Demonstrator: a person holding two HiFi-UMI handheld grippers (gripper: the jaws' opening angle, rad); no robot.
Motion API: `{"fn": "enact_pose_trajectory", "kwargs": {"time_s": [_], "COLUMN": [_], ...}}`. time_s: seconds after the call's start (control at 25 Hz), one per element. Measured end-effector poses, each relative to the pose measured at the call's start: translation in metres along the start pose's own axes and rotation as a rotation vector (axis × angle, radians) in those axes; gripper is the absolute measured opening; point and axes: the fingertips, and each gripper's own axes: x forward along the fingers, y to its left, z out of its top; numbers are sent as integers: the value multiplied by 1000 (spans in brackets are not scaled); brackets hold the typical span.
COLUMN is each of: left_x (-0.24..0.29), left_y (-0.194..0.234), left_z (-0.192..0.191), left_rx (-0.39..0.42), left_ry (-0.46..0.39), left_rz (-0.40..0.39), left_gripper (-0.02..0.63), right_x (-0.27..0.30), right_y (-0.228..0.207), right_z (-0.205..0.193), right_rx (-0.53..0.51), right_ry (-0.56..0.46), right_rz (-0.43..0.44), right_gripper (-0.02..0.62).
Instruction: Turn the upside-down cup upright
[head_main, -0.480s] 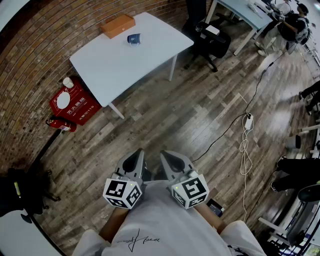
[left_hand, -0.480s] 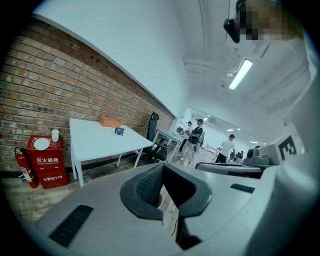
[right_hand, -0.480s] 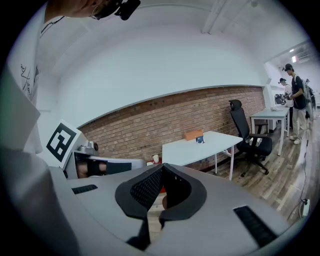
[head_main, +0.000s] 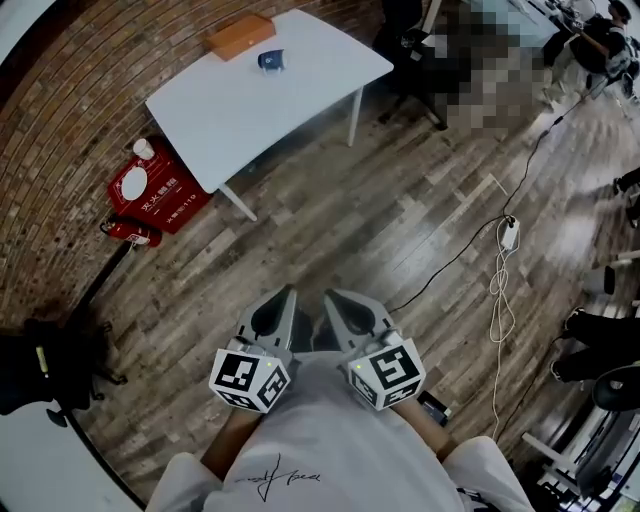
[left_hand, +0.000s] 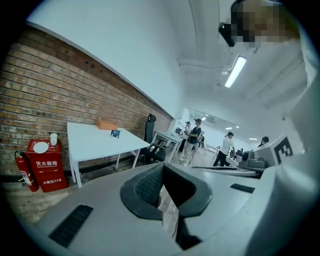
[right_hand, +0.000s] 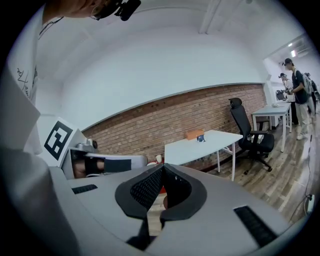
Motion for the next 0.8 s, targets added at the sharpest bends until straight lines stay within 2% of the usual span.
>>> {"fn": "enact_pose_trajectory", "kwargs": {"time_s": [0.12, 0.4, 0.8], "left_x": [-2, 5, 26], "left_y": [-1, -2, 9], "left_z": [-4, -9, 2], "left_rx": [3, -15, -40], "left_ry": [20, 38, 36], "left_rz": [5, -5, -9], "left_gripper": [9, 9, 9], "right_x": [-3, -4, 13], "right_y": [-1, -9, -19], "right_z": [2, 0, 9], "right_rx": [39, 53, 18], "right_ry": [-13, -15, 14], "right_rz": [13, 6, 8], "right_gripper": [20, 20, 20]}}
